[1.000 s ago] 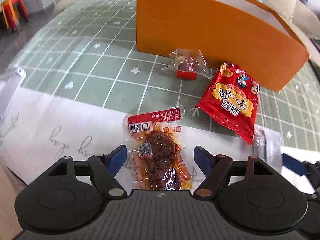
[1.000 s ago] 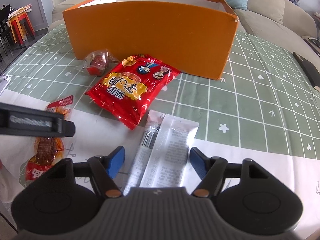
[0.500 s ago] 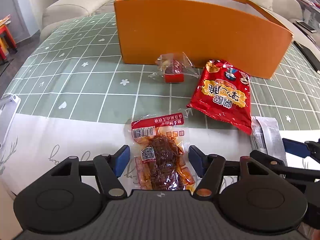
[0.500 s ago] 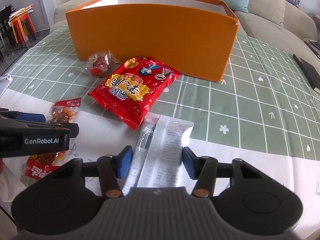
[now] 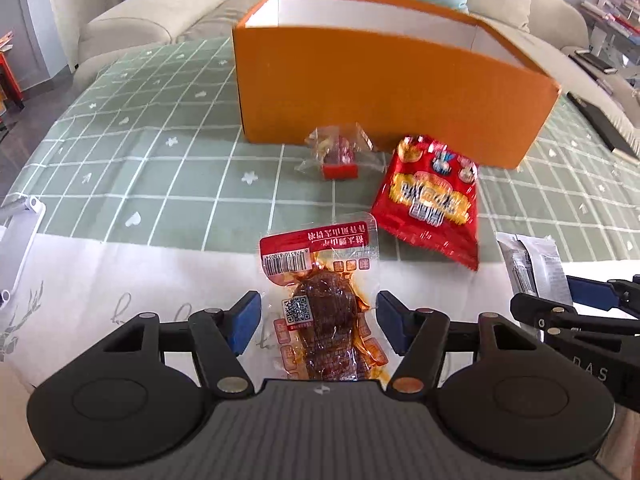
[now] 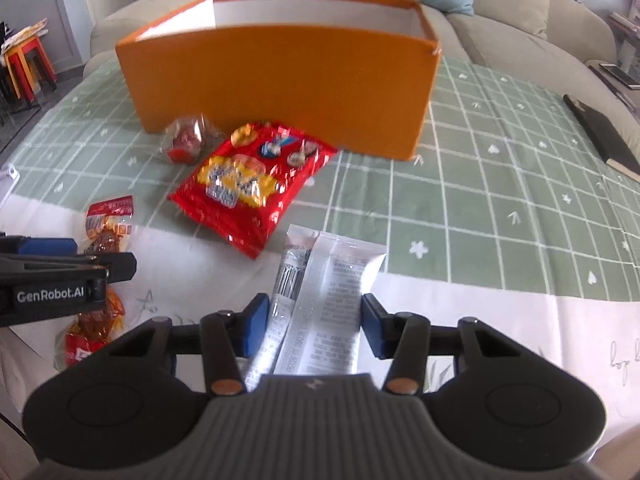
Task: Organize snacks
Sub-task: 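Carry the jerky packet and white stick packets over the box and lower them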
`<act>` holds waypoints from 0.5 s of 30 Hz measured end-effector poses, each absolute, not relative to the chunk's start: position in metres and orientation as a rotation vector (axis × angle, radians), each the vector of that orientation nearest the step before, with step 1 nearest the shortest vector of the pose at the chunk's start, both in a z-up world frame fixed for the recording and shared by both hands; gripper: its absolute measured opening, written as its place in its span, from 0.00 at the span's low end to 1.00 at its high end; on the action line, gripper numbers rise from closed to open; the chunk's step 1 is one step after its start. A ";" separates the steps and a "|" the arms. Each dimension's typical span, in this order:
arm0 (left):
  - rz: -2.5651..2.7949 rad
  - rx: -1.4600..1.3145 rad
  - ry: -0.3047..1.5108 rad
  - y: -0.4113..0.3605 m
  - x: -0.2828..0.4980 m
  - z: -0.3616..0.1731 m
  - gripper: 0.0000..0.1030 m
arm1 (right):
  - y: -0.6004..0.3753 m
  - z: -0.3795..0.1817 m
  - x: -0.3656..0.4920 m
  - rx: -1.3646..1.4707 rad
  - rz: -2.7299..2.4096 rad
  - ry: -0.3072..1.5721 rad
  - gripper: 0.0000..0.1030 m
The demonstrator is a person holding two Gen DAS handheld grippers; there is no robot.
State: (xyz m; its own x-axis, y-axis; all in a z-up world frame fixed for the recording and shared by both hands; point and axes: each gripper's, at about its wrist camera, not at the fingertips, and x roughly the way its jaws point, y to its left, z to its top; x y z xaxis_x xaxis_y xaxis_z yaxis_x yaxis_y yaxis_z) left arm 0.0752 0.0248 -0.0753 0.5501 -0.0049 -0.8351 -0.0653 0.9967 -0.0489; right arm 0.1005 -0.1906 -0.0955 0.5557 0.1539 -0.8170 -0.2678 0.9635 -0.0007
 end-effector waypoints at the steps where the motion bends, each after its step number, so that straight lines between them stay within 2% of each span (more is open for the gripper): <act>1: 0.035 -0.080 0.980 0.025 0.075 -0.072 0.70 | -0.191 -0.091 0.100 -0.127 0.250 0.940 0.46; 15: 0.035 -0.087 0.865 0.034 0.099 -0.018 0.70 | -0.176 -0.024 0.108 -0.135 0.311 0.767 0.46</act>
